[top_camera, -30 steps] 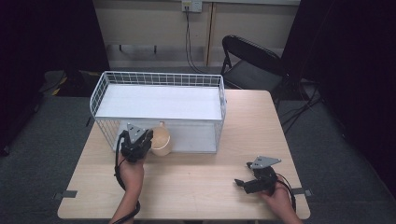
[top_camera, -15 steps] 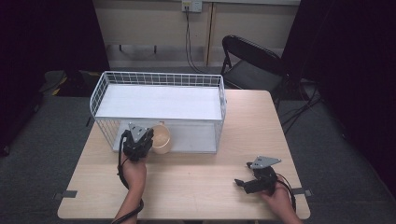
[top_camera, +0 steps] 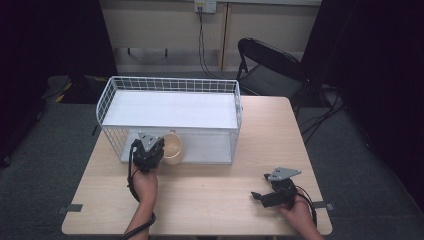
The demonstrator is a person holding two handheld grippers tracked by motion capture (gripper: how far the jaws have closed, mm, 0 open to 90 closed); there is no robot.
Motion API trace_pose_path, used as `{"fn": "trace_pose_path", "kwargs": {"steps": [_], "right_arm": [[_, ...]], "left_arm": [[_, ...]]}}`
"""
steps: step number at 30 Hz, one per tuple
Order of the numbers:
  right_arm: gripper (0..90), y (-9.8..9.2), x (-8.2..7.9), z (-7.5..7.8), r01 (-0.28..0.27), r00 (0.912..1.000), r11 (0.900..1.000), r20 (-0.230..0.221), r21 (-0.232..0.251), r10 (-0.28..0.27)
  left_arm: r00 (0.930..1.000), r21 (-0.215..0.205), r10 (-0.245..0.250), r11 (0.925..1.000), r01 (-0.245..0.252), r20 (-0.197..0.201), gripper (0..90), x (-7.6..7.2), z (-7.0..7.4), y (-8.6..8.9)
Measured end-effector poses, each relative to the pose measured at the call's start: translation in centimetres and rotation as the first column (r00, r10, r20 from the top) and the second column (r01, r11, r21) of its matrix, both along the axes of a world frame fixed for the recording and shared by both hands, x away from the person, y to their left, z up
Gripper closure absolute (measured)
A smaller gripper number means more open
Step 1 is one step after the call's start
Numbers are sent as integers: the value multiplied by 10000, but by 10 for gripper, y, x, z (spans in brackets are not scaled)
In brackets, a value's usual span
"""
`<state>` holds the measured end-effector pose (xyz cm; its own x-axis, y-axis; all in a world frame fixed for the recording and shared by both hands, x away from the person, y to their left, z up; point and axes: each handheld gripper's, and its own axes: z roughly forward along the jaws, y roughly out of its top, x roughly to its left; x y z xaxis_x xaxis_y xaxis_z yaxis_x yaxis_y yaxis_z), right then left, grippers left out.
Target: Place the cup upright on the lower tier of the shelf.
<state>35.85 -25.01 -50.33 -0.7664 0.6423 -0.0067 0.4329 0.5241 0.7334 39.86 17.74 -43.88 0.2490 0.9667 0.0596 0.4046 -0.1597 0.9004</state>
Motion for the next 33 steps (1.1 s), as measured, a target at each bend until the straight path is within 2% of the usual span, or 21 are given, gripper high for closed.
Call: {"fn": "trace_pose_path", "kwargs": {"steps": [20,25,27,33], "right_arm": [[127,0,0,0,0,10000,10000,-2,0,0],[127,0,0,0,1,10000,10000,-1,-1,-1],[127,0,0,0,0,10000,10000,0,-2,0],[127,0,0,0,4,10000,10000,6,-3,-4]], "left_arm": [[9995,-1,315,9995,-315,42,813,5,-4,1],[9988,-158,428,9990,-424,227,808,5,-4,2],[9984,-260,466,9986,-458,305,775,5,-2,4],[9983,-352,471,9983,-459,336,755,6,-1,7]]}}
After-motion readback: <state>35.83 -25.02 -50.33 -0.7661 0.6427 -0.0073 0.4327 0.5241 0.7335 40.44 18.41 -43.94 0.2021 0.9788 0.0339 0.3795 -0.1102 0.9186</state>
